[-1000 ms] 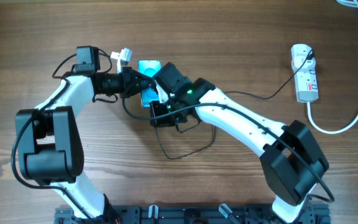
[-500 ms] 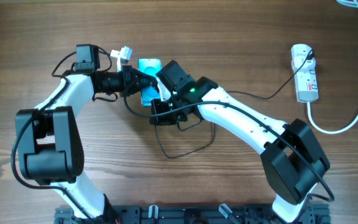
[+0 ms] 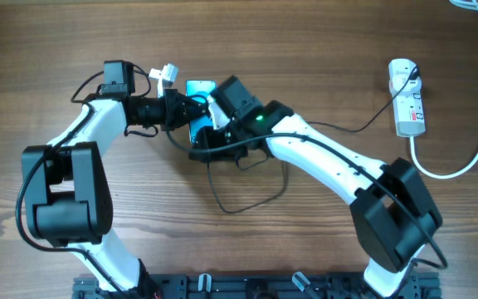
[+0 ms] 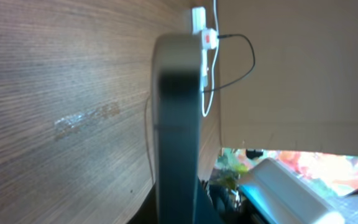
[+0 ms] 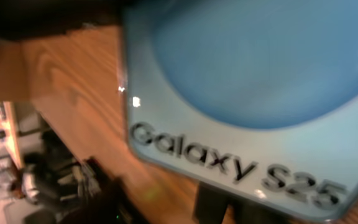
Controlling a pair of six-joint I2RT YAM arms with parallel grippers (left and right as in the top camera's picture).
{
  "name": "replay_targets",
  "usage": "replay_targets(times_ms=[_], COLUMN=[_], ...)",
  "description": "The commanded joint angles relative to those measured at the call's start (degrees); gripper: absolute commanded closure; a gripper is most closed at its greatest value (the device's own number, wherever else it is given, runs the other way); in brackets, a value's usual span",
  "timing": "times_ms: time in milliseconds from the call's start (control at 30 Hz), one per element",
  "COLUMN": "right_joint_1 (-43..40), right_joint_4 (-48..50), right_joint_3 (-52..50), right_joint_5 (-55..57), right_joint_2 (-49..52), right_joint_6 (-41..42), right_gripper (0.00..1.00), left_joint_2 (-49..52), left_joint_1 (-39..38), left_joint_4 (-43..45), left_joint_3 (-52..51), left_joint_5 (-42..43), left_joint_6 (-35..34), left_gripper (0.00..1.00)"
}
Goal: Plug charger to phone and switch on socket
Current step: 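Release the plug and grasp the phone's right side with the right gripper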
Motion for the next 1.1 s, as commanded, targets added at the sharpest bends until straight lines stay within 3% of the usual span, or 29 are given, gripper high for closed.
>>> replay_targets(times_ms=[0,267,433,533,600,800,1067], right_joint_1=[-6.1,-13.7,-14.9,-14.8,-14.6,-13.7,-13.6], right_joint_4=[0.9,-7.6,-9.7,-7.9,-6.0,-0.4,2.8], right_joint_3=[1.8,1.8,1.8,1.7,1.7,1.7,1.7], right_joint_5=[-2.4,-12.1,-16.6,-24.5,-28.4,-32.2,-32.2], right_joint_2=[-1.5,-1.7,-1.7,-1.7,-1.6,-1.6,-1.6], right_joint_6=[-4.1,-16.6,-21.8,-23.7,-23.5,-20.4,-17.4], right_gripper=[0.0,0.0,0.01,0.13,0.28,0.53,0.55], left_joint_2=[-0.3,-0.3,-0.3,-0.3,-0.3,-0.3,-0.3], left_joint_1=[-1.7,-1.7,-1.7,-1.7,-1.7,-1.7,-1.7], left_joint_4=[-1.7,-1.6,1.6,4.7,5.0,5.0,5.7], left_joint_3=[-1.2,-1.2,-1.2,-1.2,-1.2,-1.2,-1.1], left_joint_5=[6.1,6.9,15.1,21.0,21.0,21.0,21.0], left_joint_6=[0.0,-0.2,-0.2,-0.6,-0.7,-0.7,-1.2], left_gripper=[0.96,0.96,0.96,0.96,0.96,0.96,0.96])
